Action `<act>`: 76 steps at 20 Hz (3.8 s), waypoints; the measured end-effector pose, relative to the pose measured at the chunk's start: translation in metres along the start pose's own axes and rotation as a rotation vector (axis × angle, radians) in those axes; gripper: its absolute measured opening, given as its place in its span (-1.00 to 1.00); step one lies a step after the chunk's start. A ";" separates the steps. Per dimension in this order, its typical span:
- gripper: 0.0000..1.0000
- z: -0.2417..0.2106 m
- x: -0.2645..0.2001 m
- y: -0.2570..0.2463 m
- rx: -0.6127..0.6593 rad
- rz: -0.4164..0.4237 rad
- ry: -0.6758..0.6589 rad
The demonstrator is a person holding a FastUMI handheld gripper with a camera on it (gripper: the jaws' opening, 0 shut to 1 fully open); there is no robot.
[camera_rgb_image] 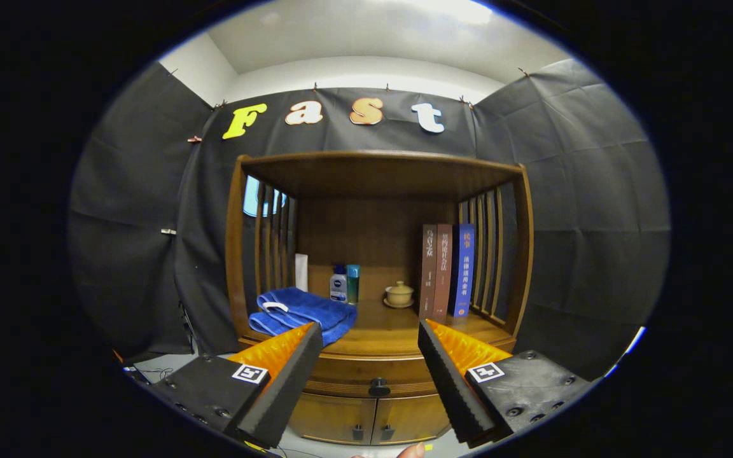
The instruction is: Pull open the drawer, take out the items inside it, and place them on the countertop above the cabinet.
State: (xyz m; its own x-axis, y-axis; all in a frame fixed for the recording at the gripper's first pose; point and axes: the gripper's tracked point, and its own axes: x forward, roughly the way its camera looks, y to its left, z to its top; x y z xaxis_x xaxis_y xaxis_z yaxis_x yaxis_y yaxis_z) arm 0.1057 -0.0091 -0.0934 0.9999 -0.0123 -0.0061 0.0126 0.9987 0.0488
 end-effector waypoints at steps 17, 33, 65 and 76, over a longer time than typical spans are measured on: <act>0.49 -0.207 0.088 -0.011 0.030 -0.023 0.237; -0.35 -0.203 0.030 -0.019 0.028 -0.018 0.244; 0.99 -0.108 -0.099 -0.034 0.036 0.099 0.484; 0.98 -0.076 0.038 -0.044 0.053 0.052 0.728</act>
State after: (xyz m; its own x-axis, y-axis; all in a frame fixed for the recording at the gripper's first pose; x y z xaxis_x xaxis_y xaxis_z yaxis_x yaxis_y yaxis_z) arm 0.1432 -0.0500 -0.1716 0.7422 0.0891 -0.6642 -0.0160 0.9932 0.1153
